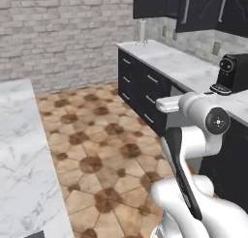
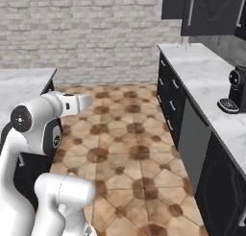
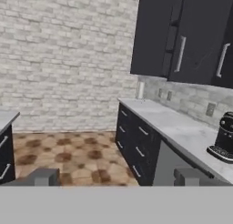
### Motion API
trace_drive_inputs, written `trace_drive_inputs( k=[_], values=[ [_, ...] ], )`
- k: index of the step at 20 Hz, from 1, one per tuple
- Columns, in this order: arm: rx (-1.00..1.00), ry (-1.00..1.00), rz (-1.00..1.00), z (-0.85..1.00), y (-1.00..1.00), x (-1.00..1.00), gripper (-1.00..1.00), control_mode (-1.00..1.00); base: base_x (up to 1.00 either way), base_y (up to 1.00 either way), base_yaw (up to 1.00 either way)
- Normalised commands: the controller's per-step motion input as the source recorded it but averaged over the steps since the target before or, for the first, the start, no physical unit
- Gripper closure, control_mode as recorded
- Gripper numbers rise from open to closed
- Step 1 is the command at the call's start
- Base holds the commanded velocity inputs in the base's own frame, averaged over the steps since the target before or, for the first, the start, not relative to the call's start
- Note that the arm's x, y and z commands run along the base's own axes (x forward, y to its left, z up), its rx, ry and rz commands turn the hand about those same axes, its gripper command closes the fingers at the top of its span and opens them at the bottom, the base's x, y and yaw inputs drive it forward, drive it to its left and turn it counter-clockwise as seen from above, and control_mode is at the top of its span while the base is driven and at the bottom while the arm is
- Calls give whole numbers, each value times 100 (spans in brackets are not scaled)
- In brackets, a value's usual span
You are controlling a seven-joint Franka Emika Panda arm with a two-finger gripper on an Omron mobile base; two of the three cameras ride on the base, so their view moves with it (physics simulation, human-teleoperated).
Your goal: Open the cabinet directly in front. Then move the beer and the cup to the dining counter with the candle on it.
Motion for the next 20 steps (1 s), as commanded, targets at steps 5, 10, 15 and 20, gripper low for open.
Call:
trace_drive_inputs(
  k=[5, 10, 15, 20],
  values=[
    [0, 0, 0, 0, 0, 0, -100, 100, 100, 12, 0],
    [0, 0, 0, 0, 0, 0, -100, 100, 100, 42, 1],
    [0, 0, 0, 0, 0, 0, -100, 100, 100, 8, 8],
    [0, 0, 0, 0, 0, 0, -100, 100, 100, 8, 2]
  ],
)
